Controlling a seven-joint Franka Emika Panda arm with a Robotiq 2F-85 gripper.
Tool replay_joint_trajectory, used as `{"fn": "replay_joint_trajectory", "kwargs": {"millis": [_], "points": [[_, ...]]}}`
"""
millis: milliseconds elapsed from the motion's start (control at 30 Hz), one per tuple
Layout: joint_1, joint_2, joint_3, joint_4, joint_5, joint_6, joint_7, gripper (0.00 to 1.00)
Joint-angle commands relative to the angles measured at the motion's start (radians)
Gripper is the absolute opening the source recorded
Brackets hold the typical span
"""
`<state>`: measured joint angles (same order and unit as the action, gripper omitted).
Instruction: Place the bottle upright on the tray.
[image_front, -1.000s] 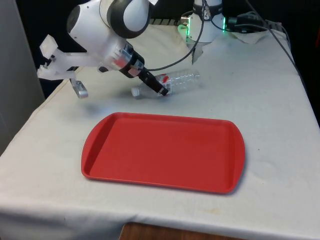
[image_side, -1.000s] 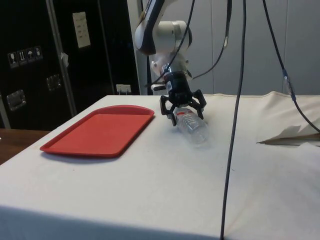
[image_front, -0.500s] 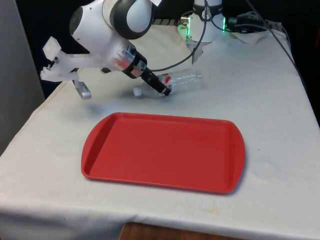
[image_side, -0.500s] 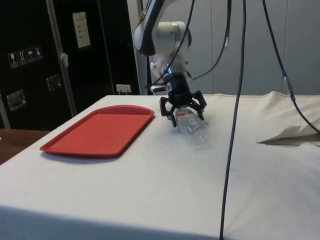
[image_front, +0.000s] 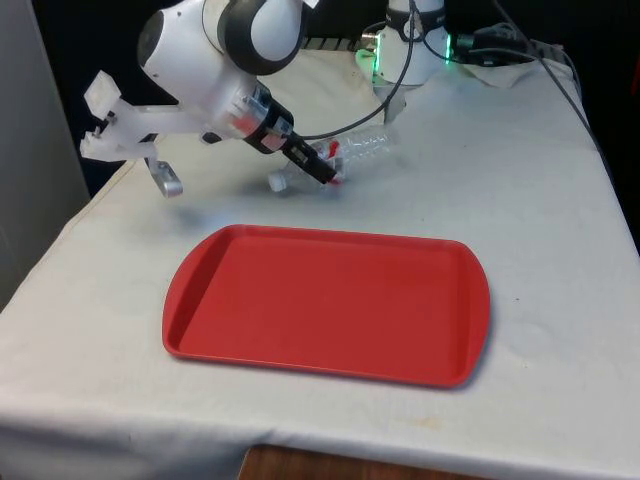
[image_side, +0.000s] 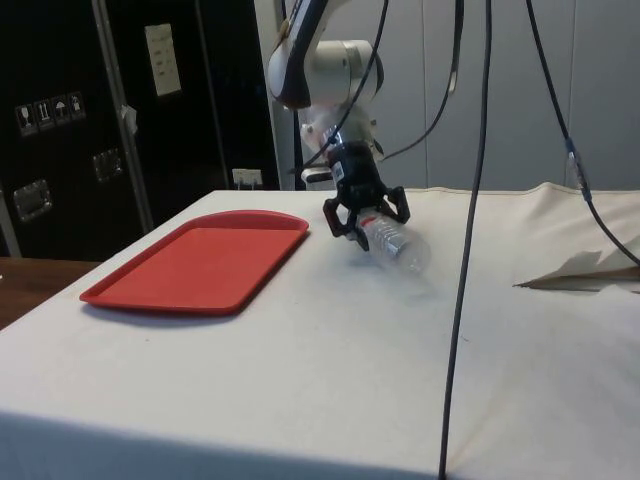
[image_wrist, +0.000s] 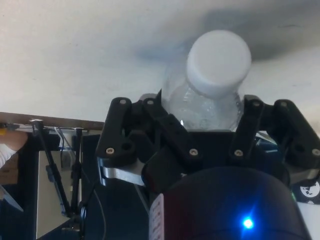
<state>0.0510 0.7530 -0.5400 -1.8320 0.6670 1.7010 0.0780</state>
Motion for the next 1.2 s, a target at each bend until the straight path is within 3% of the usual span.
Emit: {"fn": "replay_joint_trajectory", "kwargs": {"millis": [0,133,467,667,733,767,800,1033,1067,1100,1167], "points": [[0.002,0.004,0.002,-0.003,0.004,0.011,-0.002,0.13],[0.002,0.003,0.001,-0.002,0.003,0.008,-0.002,0.0],[0.001,-0.004,-0.002,0.0,0.001,-0.005,0.002,0.0],[0.018,-0.04,-0.015,-0.011,-0.012,-0.009,0.036,0.0],[0.02,-0.051,-0.016,-0.015,-0.018,-0.01,0.045,0.0],[0.011,-0.035,-0.009,-0.004,-0.01,-0.013,0.034,0.0],[0.021,-0.057,-0.016,-0.017,-0.021,-0.009,0.051,0.0],[0.03,-0.106,-0.015,-0.03,-0.052,-0.009,0.094,0.0],[0.023,-0.099,-0.009,-0.025,-0.048,-0.013,0.089,0.0],[0.031,-0.11,-0.015,-0.032,-0.055,-0.009,0.098,0.0],[0.033,-0.122,-0.015,-0.035,-0.062,-0.009,0.109,0.0]]}}
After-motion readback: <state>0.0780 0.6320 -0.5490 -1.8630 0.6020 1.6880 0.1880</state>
